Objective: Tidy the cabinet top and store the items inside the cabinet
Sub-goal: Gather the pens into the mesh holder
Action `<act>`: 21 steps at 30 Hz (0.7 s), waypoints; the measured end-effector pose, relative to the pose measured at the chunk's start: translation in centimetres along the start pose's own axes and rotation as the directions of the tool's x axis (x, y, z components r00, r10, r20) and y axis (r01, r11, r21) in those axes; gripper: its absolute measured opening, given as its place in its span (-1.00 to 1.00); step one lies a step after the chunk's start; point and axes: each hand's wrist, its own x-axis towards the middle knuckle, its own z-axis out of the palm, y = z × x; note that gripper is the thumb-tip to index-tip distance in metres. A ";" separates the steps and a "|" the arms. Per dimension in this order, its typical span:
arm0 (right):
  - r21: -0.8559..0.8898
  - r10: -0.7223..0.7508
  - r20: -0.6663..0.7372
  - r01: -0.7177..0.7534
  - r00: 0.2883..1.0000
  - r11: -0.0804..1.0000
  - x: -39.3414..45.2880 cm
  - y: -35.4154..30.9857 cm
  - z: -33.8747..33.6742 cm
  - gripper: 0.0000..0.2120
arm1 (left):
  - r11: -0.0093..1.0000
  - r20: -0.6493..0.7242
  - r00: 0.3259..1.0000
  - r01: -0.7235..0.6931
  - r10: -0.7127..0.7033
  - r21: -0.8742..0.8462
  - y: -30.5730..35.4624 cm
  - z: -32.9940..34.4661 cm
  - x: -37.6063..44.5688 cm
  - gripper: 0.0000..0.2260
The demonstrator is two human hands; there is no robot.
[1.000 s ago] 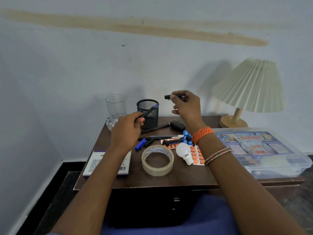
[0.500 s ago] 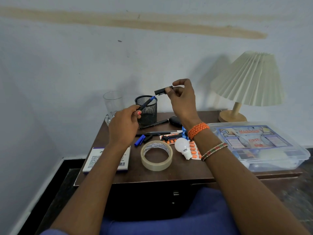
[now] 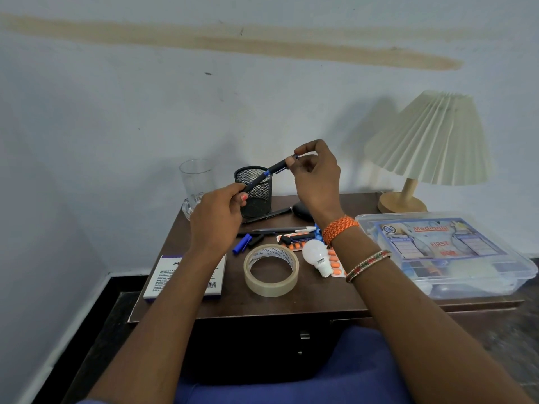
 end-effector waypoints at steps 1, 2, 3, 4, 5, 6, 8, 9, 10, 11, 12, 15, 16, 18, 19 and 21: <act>-0.002 0.001 0.006 -0.001 1.000 1.000 0.0 0.1 0.0 -0.89 | 1.000 -0.002 1.000 -0.003 0.003 -0.002 0.1 0.0 0.0 -0.74; -0.004 0.003 0.018 -0.003 1.000 1.000 0.1 0.1 0.0 -0.90 | 1.000 -0.004 1.000 -0.006 0.006 -0.003 0.1 0.0 0.0 -0.75; -0.011 0.006 0.035 -0.006 0.999 1.000 0.1 0.2 0.0 -0.91 | 1.000 -0.006 1.000 -0.012 0.012 -0.003 0.1 0.1 0.0 -0.75; -0.020 0.006 0.054 -0.005 0.999 1.000 0.0 0.3 0.0 -0.93 | 1.000 -0.003 1.000 -0.017 0.017 0.001 0.2 0.1 0.0 -0.75; -0.031 0.004 0.075 -0.002 0.997 1.000 0.0 0.3 0.1 -0.94 | 1.000 0.002 1.000 -0.022 0.021 0.006 0.3 0.1 0.0 -0.75; -0.040 -0.002 0.095 0.006 0.996 0.999 -0.1 0.3 0.3 -0.95 | 1.000 0.008 1.000 -0.025 0.025 0.010 0.4 0.2 -0.1 -0.75; -0.052 -0.013 0.120 0.020 0.993 0.998 -0.3 0.2 0.6 -0.95 | 0.999 0.014 0.999 -0.032 0.032 0.014 0.8 0.2 -0.2 -0.75; -0.049 -0.010 0.123 0.016 0.992 0.999 -0.4 0.1 0.8 -0.95 | 0.999 0.010 0.999 -0.034 0.034 0.017 0.9 0.1 -0.2 -0.75; -0.040 -0.001 0.122 0.006 0.992 0.999 -0.4 0.1 0.9 -0.96 | 0.999 0.002 0.999 -0.035 0.035 0.018 0.9 0.1 -0.2 -0.76; -0.032 0.009 0.120 -0.005 0.993 0.999 -0.4 0.0 0.9 -0.95 | 0.999 -0.007 0.999 -0.033 0.034 0.017 1.0 0.0 -0.2 -0.76; -0.023 0.018 0.121 -0.016 0.993 1.000 -0.4 -0.1 1.0 -0.94 | 1.000 -0.012 1.000 -0.029 0.029 0.010 1.0 -0.1 -0.2 -0.77; 0.003 0.027 0.165 -0.028 0.986 1.000 -0.7 -0.3 1.0 -0.88 | 1.000 -0.018 1.000 -0.022 0.022 -0.011 1.2 -0.3 -0.3 -0.77; -0.011 0.022 0.206 -0.021 0.978 1.000 -0.8 -0.4 1.0 -0.80 | 1.000 -0.023 1.000 -0.019 0.019 -0.015 1.3 -0.4 -0.3 -0.77; -0.093 0.007 0.328 0.025 0.945 0.995 -1.1 -0.6 1.1 -0.57 | 0.999 -0.035 0.999 0.010 -0.012 -0.046 1.6 -0.2 -0.2 -0.78; -0.147 0.002 0.393 0.060 0.920 0.987 -1.2 -0.6 1.1 -0.43 | 0.993 -0.039 0.998 0.048 -0.052 -0.106 1.6 -0.1 0.0 -0.79; -0.232 -0.007 0.503 0.143 0.864 0.962 -1.4 -0.4 1.2 -0.22 | 0.935 0.014 0.985 0.167 -0.171 -0.312 1.5 0.2 0.4 -0.81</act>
